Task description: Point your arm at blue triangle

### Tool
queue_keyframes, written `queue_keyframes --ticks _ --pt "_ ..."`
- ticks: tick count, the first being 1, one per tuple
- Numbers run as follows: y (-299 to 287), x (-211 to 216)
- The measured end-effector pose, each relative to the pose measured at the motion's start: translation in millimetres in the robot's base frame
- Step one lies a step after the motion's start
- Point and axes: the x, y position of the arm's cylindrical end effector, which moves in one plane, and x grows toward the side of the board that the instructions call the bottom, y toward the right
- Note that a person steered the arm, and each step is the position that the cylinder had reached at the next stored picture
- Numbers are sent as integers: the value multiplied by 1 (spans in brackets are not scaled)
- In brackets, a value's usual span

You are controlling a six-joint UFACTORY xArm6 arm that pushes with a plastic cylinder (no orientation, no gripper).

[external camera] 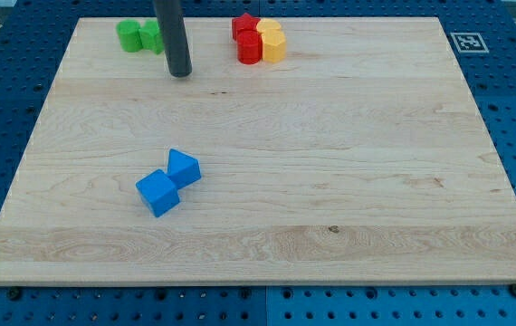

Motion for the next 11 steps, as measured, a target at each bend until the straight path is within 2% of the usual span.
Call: queue_keyframes --ticks 5,6,9,11 --pt "0 19" --pt "0 56" --pt "34 100" --pt "61 165"
